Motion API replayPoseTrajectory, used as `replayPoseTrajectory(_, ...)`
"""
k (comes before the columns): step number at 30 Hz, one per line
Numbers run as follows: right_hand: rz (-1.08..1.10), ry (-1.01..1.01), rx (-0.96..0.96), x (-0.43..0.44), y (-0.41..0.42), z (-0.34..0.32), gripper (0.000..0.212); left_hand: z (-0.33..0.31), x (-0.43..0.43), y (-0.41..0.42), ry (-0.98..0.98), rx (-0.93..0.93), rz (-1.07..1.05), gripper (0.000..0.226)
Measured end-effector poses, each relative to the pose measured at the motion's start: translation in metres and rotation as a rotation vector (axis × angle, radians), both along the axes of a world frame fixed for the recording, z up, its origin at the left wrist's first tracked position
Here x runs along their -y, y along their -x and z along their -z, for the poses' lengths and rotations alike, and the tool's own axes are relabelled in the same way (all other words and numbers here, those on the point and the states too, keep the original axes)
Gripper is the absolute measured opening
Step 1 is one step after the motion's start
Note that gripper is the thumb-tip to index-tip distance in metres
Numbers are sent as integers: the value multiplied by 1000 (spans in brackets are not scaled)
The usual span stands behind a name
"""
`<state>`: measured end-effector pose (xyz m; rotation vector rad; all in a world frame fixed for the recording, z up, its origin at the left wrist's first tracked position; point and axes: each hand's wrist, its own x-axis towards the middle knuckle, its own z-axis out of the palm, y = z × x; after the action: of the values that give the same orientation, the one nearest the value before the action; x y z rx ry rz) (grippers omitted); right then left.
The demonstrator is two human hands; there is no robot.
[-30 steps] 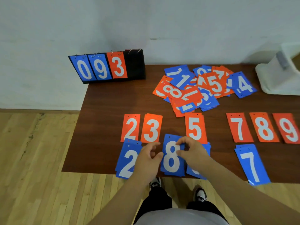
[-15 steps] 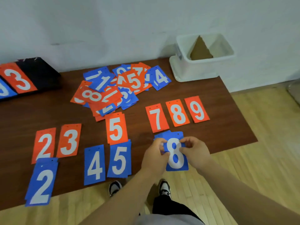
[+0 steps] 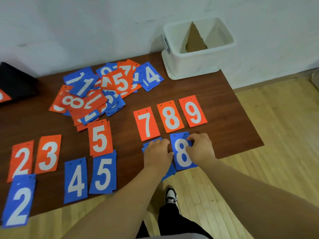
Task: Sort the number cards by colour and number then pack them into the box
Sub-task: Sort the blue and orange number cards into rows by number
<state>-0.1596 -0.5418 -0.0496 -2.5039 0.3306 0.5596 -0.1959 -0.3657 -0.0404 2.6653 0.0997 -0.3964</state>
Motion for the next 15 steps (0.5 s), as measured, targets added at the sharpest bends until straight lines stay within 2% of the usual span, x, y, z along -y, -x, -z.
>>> replayPoseTrajectory(2,-12,-38,1,0,1,-10,32,-13,-18,2,-30,14,-58,37)
replayPoseTrajectory(7,-91,-134,97,-18,-15,-48,30,-54,-94,5,-129,65,-217,45)
replayPoseTrajectory(12,-195,-232,211,-87,-53,-88,16,-84,-188,3,-207,76,-410,49)
replayPoseTrajectory(15,-261,-267,224,-135,-73,-100,14,-89,-234,-3,-170,98,-510,50)
